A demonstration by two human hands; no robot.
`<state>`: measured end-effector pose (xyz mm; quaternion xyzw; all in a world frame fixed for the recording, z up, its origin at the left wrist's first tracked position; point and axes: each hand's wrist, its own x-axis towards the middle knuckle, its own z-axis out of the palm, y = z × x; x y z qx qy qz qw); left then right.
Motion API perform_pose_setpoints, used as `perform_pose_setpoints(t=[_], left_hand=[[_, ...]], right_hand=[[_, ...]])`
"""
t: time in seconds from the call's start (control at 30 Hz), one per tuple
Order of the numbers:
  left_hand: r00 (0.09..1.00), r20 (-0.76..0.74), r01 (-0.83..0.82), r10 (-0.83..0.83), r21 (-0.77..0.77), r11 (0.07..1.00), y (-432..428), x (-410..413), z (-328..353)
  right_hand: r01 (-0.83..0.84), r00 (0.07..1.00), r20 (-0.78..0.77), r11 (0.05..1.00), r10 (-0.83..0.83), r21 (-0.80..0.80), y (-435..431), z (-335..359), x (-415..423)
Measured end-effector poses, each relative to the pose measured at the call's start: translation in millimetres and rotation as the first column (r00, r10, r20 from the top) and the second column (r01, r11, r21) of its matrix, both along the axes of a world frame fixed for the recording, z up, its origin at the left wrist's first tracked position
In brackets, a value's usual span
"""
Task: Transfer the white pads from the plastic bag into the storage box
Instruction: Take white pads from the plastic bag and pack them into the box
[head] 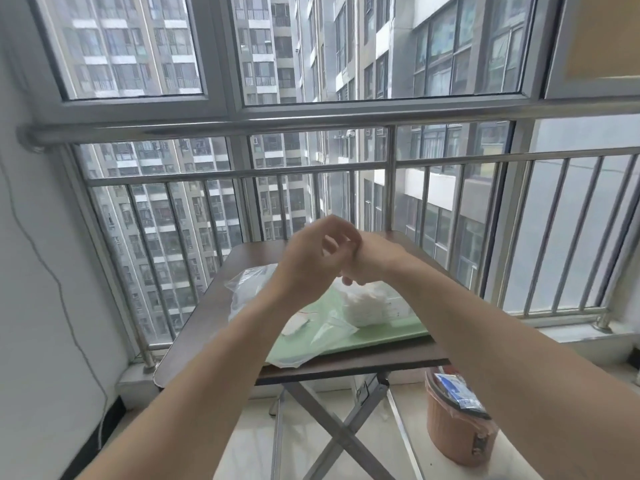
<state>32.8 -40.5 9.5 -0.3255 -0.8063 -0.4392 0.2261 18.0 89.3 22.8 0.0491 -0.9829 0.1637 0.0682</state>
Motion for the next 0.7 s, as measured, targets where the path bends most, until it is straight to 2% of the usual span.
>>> perform_pose_setpoints(t=[0.17, 0.27, 0.37, 0.43, 0.5, 0.53, 0.6, 0.7], left_hand=[[1.000, 0.024, 0.017, -0.017, 0.022, 1.000, -41.5, 25.3, 12.3], [0.994, 0.095, 0.064, -0.055, -0.101, 0.993, -70.1, 35.7, 13.5], [0.998, 0.006, -0.062, 0.063, -0.077, 0.995, -99.6, 34.9, 4.8], [0.984, -0.040, -0.176, 0.171, -0.243, 0.954, -112.7, 28.5, -4.1], [0.963, -0.030, -0.252, 0.270, -0.466, 0.848, -118.5, 21.1, -16.1], [0.955, -0.041, -0.278, 0.294, -0.472, 0.837, -119.5, 16.3, -21.0], [0.946, -0.081, -0.321, 0.314, -0.359, 0.876, -119.1, 11.2, -21.4], [0.931, -0.109, -0.365, 0.348, -0.240, 0.900, -117.8, 4.4, -13.6]], right_hand=[[-0.113, 0.993, -0.020, 0.994, 0.113, -0.013, -43.4, 12.7, 2.8], [-0.116, 0.993, 0.022, 0.993, 0.117, -0.030, -60.1, 16.6, 9.6], [-0.041, 0.995, -0.087, 0.999, 0.040, -0.018, -67.6, 22.5, 19.2], [-0.057, 0.993, -0.109, 0.998, 0.052, -0.039, -69.8, 26.7, 32.1], [-0.163, 0.985, 0.034, 0.982, 0.166, -0.091, -74.1, 26.7, 48.3], [-0.206, 0.965, 0.139, 0.972, 0.222, -0.117, -77.8, 23.8, 56.0], [-0.257, 0.912, 0.295, 0.958, 0.285, -0.128, -88.3, 12.2, 63.7], [-0.291, 0.927, 0.283, 0.949, 0.248, 0.121, -106.5, -15.3, 55.0]])
